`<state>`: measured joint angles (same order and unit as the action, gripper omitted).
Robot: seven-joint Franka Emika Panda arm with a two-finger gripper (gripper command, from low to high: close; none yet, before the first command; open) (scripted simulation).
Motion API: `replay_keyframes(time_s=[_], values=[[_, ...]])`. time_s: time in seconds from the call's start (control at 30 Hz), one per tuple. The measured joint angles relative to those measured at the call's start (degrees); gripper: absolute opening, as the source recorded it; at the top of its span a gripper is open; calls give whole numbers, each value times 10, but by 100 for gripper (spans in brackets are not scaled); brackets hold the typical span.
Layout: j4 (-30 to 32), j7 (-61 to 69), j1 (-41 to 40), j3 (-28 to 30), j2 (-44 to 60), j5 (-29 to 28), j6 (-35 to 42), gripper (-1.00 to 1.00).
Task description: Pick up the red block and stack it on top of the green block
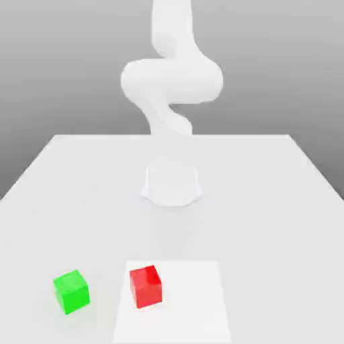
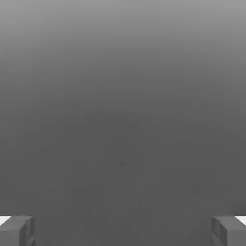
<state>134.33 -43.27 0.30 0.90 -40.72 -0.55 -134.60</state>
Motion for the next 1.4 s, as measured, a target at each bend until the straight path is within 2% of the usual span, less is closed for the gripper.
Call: replay_keyframes(time_s=[0.37,0.67,0.87,0.9,1.13,1.33,1.4], values=[[115,127,17,53,232,-13,-129,0],[206,253,11,74,420,14,-233,0],[198,297,-15,39,545,59,-333,0],[196,300,-20,33,560,64,-346,-100],[196,299,-20,32,560,63,-345,-100],[212,269,-13,53,452,20,-253,-100],[204,277,-35,63,438,14,-232,-100]])
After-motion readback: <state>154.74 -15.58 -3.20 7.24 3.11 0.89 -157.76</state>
